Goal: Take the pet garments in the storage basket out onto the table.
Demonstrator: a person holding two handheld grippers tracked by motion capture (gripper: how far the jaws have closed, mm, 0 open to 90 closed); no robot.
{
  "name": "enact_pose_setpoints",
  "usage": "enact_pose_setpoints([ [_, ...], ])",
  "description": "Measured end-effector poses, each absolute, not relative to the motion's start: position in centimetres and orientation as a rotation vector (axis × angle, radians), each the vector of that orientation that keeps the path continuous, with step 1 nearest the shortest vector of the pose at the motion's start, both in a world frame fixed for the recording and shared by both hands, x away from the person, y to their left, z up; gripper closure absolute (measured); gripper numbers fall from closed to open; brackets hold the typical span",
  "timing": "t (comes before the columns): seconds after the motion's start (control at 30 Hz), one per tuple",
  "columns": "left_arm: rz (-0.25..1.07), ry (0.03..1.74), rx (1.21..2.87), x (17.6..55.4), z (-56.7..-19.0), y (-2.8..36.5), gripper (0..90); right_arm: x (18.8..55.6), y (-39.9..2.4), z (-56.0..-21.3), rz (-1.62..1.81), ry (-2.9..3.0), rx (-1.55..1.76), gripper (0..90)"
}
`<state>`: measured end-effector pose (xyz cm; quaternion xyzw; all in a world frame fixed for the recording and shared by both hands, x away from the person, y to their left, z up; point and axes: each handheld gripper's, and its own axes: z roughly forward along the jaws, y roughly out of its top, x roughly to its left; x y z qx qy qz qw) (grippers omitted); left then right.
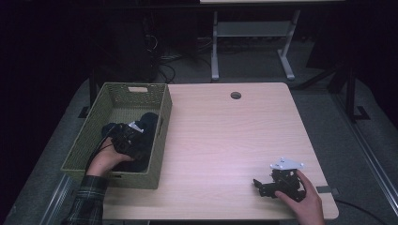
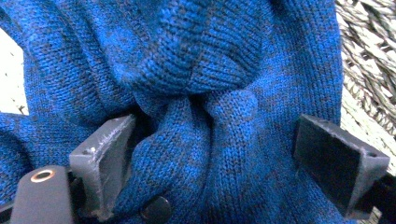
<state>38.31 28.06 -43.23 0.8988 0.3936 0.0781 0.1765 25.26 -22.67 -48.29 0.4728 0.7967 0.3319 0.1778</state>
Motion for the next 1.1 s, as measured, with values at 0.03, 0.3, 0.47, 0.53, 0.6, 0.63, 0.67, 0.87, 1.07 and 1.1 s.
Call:
enact_pose_setpoints([
  [0.03,0.221,1.114,2.545,38.3,-43.2,28.1,13.7,25.3,-22.7,-48.3,0.938,2.254,1.337,0.0],
  [0.3,0.242,1.166,2.567,38.3,-43.1,28.1,30.6,25.3,-22.7,-48.3,0.937,2.255,1.339,0.0],
  [0.47,0.192,1.222,2.543,38.3,-42.7,28.3,54.9,25.3,-22.7,-48.3,0.937,2.255,1.339,0.0],
  [0.53,0.17,1.223,2.541,38.2,-42.6,28.2,62.5,25.3,-22.7,-48.3,0.937,2.255,1.338,0.0],
  [0.6,0.156,1.232,2.539,38.2,-42.5,28.3,66.5,25.3,-22.7,-48.3,0.937,2.255,1.338,0.0],
  [0.63,0.147,1.24,2.533,38.3,-42.4,28.3,67.6,25.3,-22.7,-48.3,0.938,2.254,1.339,0.0],
  [0.67,0.147,1.24,2.533,38.3,-42.4,28.3,68.2,25.3,-22.7,-48.3,0.938,2.254,1.339,0.0],
  [0.87,0.119,1.26,2.461,38.4,-41.7,29.0,69.3,25.3,-22.7,-48.3,0.938,2.254,1.339,0.0],
  [1.07,0.125,1.259,2.394,38.3,-41.0,29.5,70.1,25.3,-22.7,-48.3,0.937,2.255,1.339,0.0],
  [1.1,0.126,1.264,2.355,38.3,-40.8,29.8,70.3,25.3,-22.7,-48.3,0.937,2.255,1.339,0.0],
])
